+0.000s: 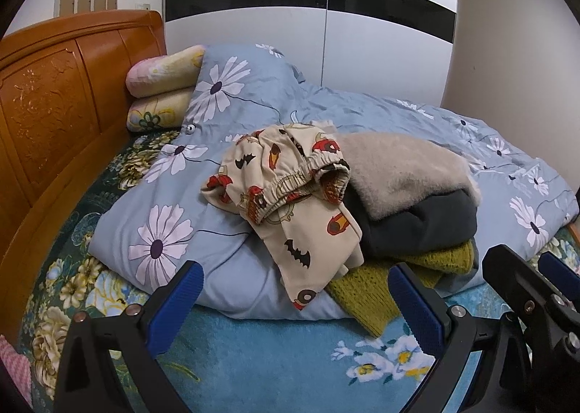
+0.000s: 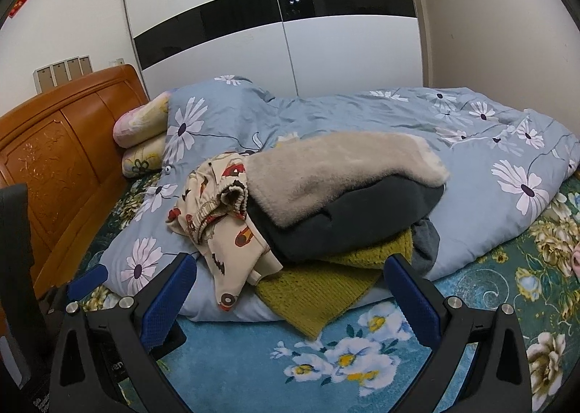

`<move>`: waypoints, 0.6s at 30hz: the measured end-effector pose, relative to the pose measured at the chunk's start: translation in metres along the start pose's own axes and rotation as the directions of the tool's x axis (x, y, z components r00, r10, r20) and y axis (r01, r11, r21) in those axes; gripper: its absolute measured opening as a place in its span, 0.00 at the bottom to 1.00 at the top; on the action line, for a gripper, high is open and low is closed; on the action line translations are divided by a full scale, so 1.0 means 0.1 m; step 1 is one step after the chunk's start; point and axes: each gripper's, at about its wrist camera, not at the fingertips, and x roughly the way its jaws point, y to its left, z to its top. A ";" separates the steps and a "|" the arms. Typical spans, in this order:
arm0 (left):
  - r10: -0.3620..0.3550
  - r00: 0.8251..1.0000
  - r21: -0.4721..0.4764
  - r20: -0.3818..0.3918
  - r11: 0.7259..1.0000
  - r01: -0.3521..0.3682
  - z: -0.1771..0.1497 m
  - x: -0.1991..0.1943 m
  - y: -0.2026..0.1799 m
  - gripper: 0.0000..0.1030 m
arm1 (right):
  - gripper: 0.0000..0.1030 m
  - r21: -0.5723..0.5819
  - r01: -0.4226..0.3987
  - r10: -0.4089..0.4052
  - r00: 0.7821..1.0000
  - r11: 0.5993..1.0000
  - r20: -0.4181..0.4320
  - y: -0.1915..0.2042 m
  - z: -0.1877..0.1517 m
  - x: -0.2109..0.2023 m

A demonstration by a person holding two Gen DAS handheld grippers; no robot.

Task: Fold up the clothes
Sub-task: 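Approach the clothes pile with both grippers open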

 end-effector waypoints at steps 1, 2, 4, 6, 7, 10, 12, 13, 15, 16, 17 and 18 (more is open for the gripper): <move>-0.001 1.000 0.000 -0.001 1.000 0.001 0.00 0.00 0.00 1.00 | 1.00 0.002 0.000 0.000 1.000 1.000 -0.001 0.00 0.00 0.00; -0.002 1.000 0.001 0.001 1.000 0.002 0.00 0.00 0.00 1.00 | 1.00 0.004 0.000 0.000 1.000 1.000 -0.002 -0.01 0.00 0.00; -0.003 1.000 0.005 0.002 1.000 0.003 0.00 0.00 -0.01 1.00 | 1.00 0.004 0.003 -0.003 1.000 1.000 -0.003 -0.01 0.00 0.01; -0.005 1.000 0.005 0.004 1.000 0.005 -0.01 0.01 -0.02 1.00 | 1.00 0.005 0.005 -0.005 1.000 1.000 -0.003 -0.02 -0.01 0.01; -0.006 1.000 0.003 0.006 1.000 0.006 -0.01 0.02 -0.03 1.00 | 1.00 0.005 0.007 -0.007 1.000 1.000 -0.003 -0.02 -0.01 0.01; -0.009 1.000 0.000 0.010 1.000 0.009 0.00 0.04 -0.04 1.00 | 1.00 0.008 0.008 -0.008 1.000 1.000 -0.005 -0.04 0.00 0.03; -0.011 1.000 -0.001 0.012 1.000 0.011 0.00 0.05 -0.06 1.00 | 1.00 0.011 0.008 -0.008 1.000 1.000 -0.007 -0.06 0.01 0.04; -0.011 1.000 0.001 0.011 1.000 0.011 0.00 0.06 -0.07 1.00 | 1.00 0.012 0.008 -0.008 1.000 1.000 -0.008 -0.07 0.01 0.05; -0.012 1.000 0.004 0.009 1.000 0.012 -0.01 0.09 -0.10 1.00 | 1.00 0.012 0.009 -0.009 1.000 1.000 -0.010 -0.09 0.01 0.07; -0.012 1.000 0.004 0.006 1.000 0.012 -0.01 0.11 -0.12 1.00 | 1.00 0.013 0.009 -0.009 1.000 1.000 -0.011 -0.11 0.01 0.08; -0.012 1.000 0.004 0.003 1.000 0.012 -0.01 0.12 -0.13 1.00 | 1.00 0.015 0.008 -0.008 1.000 1.000 -0.014 -0.13 0.01 0.09; -0.012 1.000 0.004 0.001 1.000 0.012 0.00 0.14 -0.15 1.00 | 1.00 0.018 0.008 -0.008 1.000 1.000 -0.017 -0.15 0.01 0.10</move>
